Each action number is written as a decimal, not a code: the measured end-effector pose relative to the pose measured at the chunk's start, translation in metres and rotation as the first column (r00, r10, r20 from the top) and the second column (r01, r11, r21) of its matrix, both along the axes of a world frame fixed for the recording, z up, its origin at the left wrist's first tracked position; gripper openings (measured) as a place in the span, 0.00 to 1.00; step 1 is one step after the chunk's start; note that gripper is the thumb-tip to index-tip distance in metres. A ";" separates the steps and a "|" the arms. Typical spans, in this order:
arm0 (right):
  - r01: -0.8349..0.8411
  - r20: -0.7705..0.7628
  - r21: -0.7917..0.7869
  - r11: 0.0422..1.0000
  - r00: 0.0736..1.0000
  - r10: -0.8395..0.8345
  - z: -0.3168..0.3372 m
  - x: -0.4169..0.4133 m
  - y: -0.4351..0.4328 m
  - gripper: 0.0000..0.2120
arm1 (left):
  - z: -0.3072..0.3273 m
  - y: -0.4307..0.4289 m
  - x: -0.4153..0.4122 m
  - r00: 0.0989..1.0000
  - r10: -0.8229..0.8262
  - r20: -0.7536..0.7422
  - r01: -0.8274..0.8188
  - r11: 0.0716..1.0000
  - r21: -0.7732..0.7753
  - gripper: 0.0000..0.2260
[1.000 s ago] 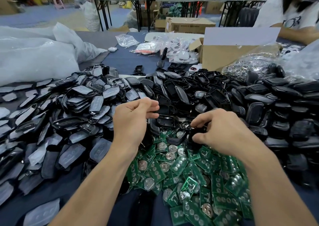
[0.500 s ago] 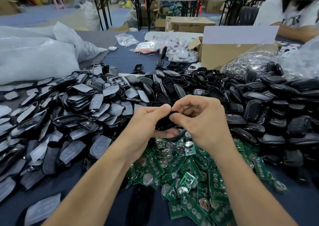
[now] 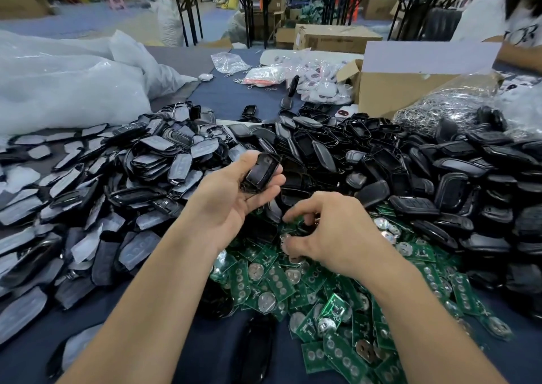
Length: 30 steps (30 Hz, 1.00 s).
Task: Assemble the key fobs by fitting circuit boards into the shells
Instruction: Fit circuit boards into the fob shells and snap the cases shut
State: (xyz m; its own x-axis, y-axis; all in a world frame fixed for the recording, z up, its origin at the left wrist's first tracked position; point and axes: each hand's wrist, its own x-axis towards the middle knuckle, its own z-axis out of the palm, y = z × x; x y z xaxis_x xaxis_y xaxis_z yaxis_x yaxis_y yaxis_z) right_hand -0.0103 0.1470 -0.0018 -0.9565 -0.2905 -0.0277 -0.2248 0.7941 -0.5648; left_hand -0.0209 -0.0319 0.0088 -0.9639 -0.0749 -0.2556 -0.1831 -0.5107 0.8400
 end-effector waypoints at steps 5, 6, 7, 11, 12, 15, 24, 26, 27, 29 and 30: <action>-0.009 -0.014 -0.048 0.999 1.000 0.009 -0.003 0.002 -0.001 0.10 | 0.000 0.001 -0.001 1.000 -0.009 -0.015 0.008 0.999 -0.036 0.19; -0.007 -0.015 -0.047 0.999 1.000 0.006 -0.003 0.003 -0.001 0.08 | 0.000 0.001 -0.001 1.000 -0.005 -0.013 0.004 0.999 -0.034 0.18; 0.001 -0.018 -0.044 0.999 1.000 -0.001 -0.003 0.003 0.000 0.08 | 0.000 0.001 -0.001 1.000 0.000 -0.011 0.000 0.999 -0.032 0.18; 0.012 -0.019 -0.135 0.991 1.000 -0.014 -0.001 0.004 0.002 0.05 | -0.002 0.001 -0.002 1.000 0.014 -0.009 -0.014 0.999 -0.040 0.18; 0.000 -0.018 -0.201 0.980 1.000 -0.004 0.000 0.003 0.002 0.05 | -0.002 0.001 -0.002 1.000 0.016 -0.007 -0.017 0.999 -0.045 0.18; 0.037 -0.003 -0.428 0.903 0.999 -0.042 0.004 0.000 0.006 0.06 | -0.002 0.001 -0.002 1.000 0.021 0.003 -0.021 0.999 -0.048 0.17; 0.252 0.248 -0.801 0.543 0.965 -0.082 0.007 0.003 -0.001 0.13 | -0.003 0.008 -0.001 0.998 0.026 0.056 -0.023 0.998 -0.066 0.12; 0.245 0.262 -0.840 0.484 0.964 -0.033 0.010 0.005 -0.003 0.12 | -0.003 0.008 0.000 0.999 -0.005 0.053 0.009 0.997 -0.071 0.14; 0.241 0.264 -0.860 0.449 0.964 -0.012 0.011 0.005 -0.003 0.10 | -0.003 0.009 0.000 0.999 -0.019 0.049 0.023 0.997 -0.073 0.15; 0.234 0.255 -0.893 0.386 0.967 0.004 0.013 0.005 -0.003 0.08 | -0.003 0.010 0.001 0.998 -0.037 0.044 0.040 0.997 -0.072 0.16; 0.232 0.247 -0.900 0.369 0.969 -0.007 0.014 0.004 -0.002 0.08 | -0.003 0.011 0.001 0.998 -0.044 0.042 0.047 0.996 -0.073 0.16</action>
State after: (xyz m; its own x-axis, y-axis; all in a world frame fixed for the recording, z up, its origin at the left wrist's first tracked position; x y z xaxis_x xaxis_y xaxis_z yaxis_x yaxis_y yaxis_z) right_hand -0.0062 0.1447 0.0120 -0.9919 -0.1261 0.0156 0.0140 -0.2306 -0.9729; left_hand -0.0201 -0.0209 0.0053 -0.9558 -0.0508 -0.2897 -0.2394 -0.4378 0.8666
